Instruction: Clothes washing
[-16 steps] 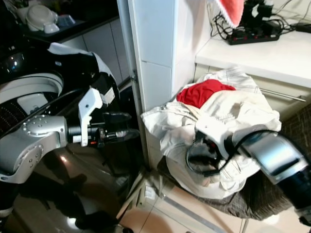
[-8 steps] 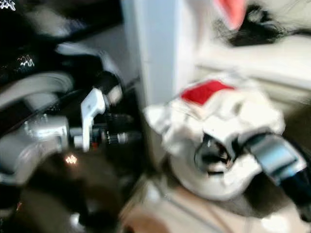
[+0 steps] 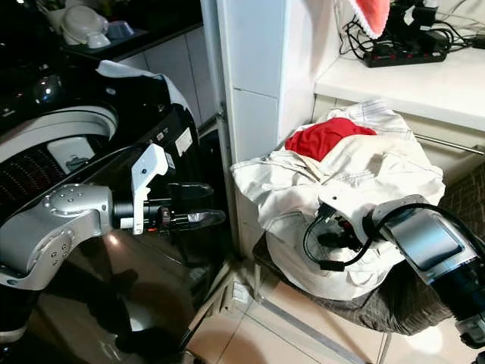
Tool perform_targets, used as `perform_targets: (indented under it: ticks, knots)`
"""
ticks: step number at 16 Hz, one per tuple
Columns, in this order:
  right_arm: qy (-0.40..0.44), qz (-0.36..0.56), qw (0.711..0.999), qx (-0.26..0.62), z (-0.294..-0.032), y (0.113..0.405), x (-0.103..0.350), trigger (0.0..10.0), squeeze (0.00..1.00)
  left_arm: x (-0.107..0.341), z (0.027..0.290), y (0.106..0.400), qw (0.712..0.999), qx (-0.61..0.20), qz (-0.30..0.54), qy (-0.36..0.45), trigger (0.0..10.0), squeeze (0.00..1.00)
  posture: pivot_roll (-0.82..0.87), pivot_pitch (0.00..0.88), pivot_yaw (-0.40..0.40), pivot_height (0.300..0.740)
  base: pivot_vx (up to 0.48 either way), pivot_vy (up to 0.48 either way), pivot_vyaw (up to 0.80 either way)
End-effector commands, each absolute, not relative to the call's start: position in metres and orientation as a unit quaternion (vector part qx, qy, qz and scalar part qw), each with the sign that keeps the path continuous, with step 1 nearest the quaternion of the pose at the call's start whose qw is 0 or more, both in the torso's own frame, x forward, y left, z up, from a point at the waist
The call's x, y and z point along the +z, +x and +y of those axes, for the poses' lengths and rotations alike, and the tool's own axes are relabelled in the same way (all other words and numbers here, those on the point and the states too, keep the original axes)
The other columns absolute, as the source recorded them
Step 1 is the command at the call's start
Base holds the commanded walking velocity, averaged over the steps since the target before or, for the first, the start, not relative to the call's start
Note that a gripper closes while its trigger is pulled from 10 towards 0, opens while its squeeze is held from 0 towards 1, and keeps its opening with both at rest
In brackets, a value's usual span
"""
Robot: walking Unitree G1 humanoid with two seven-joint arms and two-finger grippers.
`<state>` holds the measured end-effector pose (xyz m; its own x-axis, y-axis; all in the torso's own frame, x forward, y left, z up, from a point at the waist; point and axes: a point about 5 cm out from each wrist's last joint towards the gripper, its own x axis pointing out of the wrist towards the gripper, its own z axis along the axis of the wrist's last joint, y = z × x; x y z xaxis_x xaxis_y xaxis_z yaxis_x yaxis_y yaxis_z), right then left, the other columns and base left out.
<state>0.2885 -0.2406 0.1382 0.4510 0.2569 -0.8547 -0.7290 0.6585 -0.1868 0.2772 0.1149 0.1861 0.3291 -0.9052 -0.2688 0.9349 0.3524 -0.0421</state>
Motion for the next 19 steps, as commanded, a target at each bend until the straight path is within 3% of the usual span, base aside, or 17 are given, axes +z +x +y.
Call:
perform_targets:
  ticks: [1, 5, 6, 9, 12, 14, 15, 16, 18, 19]
  knots:
    - [-0.277, 0.420, 0.811, 0.298, -0.243, 0.292, 0.144, 0.0, 0.00, 0.190, 0.116, 0.280, 0.818, -0.559, 0.121, 0.067, 10.0, 0.00, -0.01, 0.000, 0.099, 0.740, 0.000, 0.000, 0.00]
    - [-0.264, 0.419, 0.816, 0.298, -0.243, 0.294, 0.147, 0.0, 0.00, 0.192, 0.115, 0.282, 0.825, -0.550, 0.109, 0.063, 10.0, 0.00, -0.01, 0.000, 0.094, 0.740, 0.000, 0.000, 0.00]
    - [-0.245, 0.409, 0.825, 0.303, -0.243, 0.295, 0.151, 0.0, 0.00, 0.196, 0.116, 0.291, 0.852, -0.514, 0.079, 0.060, 10.0, 0.00, -0.01, 0.000, 0.090, 0.740, 0.000, 0.000, 0.00]
    - [-0.176, 0.356, 0.859, 0.324, -0.235, 0.301, 0.174, 0.0, 0.00, 0.206, 0.117, 0.304, 0.897, -0.441, 0.020, 0.033, 10.0, 0.00, -0.01, 0.000, 0.089, 0.740, 0.000, 0.000, 0.00]
    - [-0.124, 0.305, 0.884, 0.332, -0.237, 0.305, 0.199, 0.0, 0.00, 0.210, 0.121, 0.313, 0.918, -0.396, 0.000, 0.035, 10.0, 0.00, -0.01, 0.000, 0.086, 0.740, 0.000, 0.000, 0.00]
    - [-0.080, 0.243, 0.906, 0.336, -0.244, 0.307, 0.230, 0.0, 0.00, 0.223, 0.123, 0.321, 0.930, -0.365, -0.042, 0.020, 10.0, 0.00, -0.01, 0.000, 0.082, 0.740, 0.000, 0.000, 0.00]
    - [-0.021, 0.132, 0.926, 0.353, -0.243, 0.309, 0.278, 0.0, 0.00, 0.242, 0.124, 0.326, 0.935, -0.344, -0.089, -0.002, 10.0, 0.00, -0.01, 0.000, 0.082, 0.740, 0.000, 0.000, 0.00]
    - [-0.003, 0.096, 0.929, 0.358, -0.242, 0.309, 0.293, 0.0, 0.00, 0.247, 0.125, 0.327, 0.935, -0.339, -0.102, -0.008, 10.0, 0.00, -0.01, 0.000, 0.082, 0.740, 0.000, 0.000, 0.00]
    - [0.068, -0.041, 0.922, 0.378, -0.242, 0.308, 0.352, 0.0, 0.00, 0.269, 0.131, 0.333, 0.939, -0.309, -0.150, -0.033, 10.0, 0.00, -0.02, 0.000, 0.083, 0.740, 0.000, 0.000, 0.00]
    - [0.113, -0.122, 0.900, 0.404, -0.239, 0.303, 0.386, 0.0, 0.00, 0.283, 0.136, 0.337, 0.940, -0.286, -0.181, -0.049, 10.0, 0.00, -0.02, 0.000, 0.081, 0.740, 0.000, 0.000, 0.00]
